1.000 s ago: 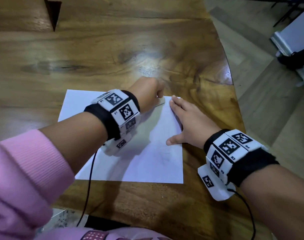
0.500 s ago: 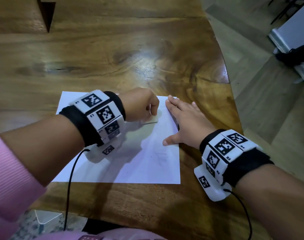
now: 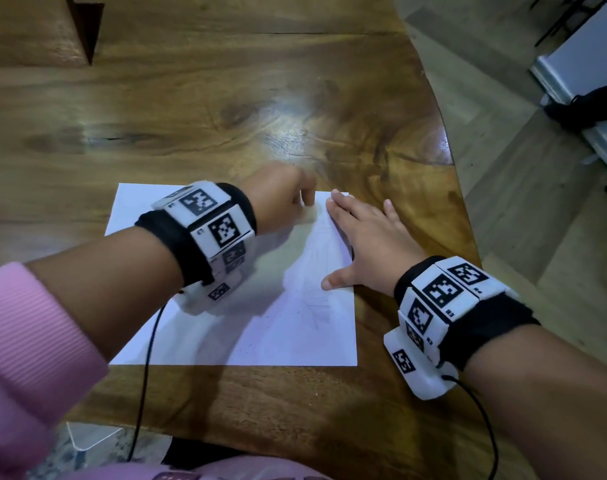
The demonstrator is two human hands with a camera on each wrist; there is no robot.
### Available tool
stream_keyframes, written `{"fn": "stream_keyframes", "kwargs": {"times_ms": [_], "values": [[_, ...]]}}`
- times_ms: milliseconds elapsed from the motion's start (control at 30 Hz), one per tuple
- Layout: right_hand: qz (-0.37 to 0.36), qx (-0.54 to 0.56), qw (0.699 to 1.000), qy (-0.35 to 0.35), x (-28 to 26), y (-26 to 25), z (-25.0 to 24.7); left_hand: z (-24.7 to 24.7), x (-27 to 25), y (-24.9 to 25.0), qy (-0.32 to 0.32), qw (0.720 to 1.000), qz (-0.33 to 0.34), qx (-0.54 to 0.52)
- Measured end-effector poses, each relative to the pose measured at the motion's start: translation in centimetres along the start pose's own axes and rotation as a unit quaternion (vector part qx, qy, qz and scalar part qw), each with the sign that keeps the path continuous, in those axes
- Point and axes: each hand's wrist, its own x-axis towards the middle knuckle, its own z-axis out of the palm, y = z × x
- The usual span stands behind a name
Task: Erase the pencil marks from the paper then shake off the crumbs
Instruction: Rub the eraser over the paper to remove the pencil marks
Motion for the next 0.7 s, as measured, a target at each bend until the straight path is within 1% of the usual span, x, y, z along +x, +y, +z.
{"fn": "stream_keyframes", "kwargs": {"times_ms": [33, 67, 100, 200, 267, 333, 433, 500, 567, 600, 633, 700], "values": [[0.000, -0.001, 1.000, 0.000, 0.0, 0.0, 0.0, -0.1, 0.5, 0.2, 0.030, 0.999, -0.010, 0.004], [0.000, -0.002, 1.000, 0.001, 0.0, 0.1, 0.0, -0.1, 0.7, 0.3, 0.045, 0.999, -0.016, 0.004], [0.000, -0.003, 1.000, 0.003, 0.0, 0.1, 0.0, -0.1, 0.8, 0.3, 0.044, 0.999, -0.017, -0.001], [-0.002, -0.001, 1.000, 0.006, 0.0, 0.0, 0.0, 0.3, -0.8, 0.1, -0.029, 0.999, 0.009, -0.012], [0.000, 0.003, 1.000, 0.006, 0.0, 0.0, 0.0, 0.6, -1.8, 0.1, -0.060, 0.998, 0.029, 0.004], [0.003, 0.002, 1.000, 0.008, -0.1, -0.1, 0.1, 0.8, -2.1, 0.0, -0.056, 0.998, 0.034, 0.017], [0.029, 0.002, 0.999, 0.027, -0.3, 0.1, 0.2, 1.0, -1.9, 0.0, -0.040, 0.998, 0.028, 0.025], [0.041, 0.000, 0.999, 0.034, -0.5, 0.2, 0.2, 0.8, -1.8, 0.1, -0.049, 0.998, 0.026, 0.039], [0.040, 0.000, 0.999, 0.025, -0.6, 0.3, 0.2, 0.2, -1.4, 0.4, -0.070, 0.996, 0.021, 0.049], [0.039, -0.002, 0.999, 0.020, -0.6, 0.3, 0.2, -0.2, -0.9, 0.5, -0.068, 0.997, 0.017, 0.044], [0.039, -0.005, 0.999, 0.018, -0.6, 0.3, 0.2, -0.5, -0.2, 0.6, -0.051, 0.998, 0.012, 0.035], [0.037, -0.014, 0.999, 0.017, -0.6, 0.3, 0.1, -0.8, 1.1, 0.8, 0.013, 1.000, 0.008, 0.020]]}}
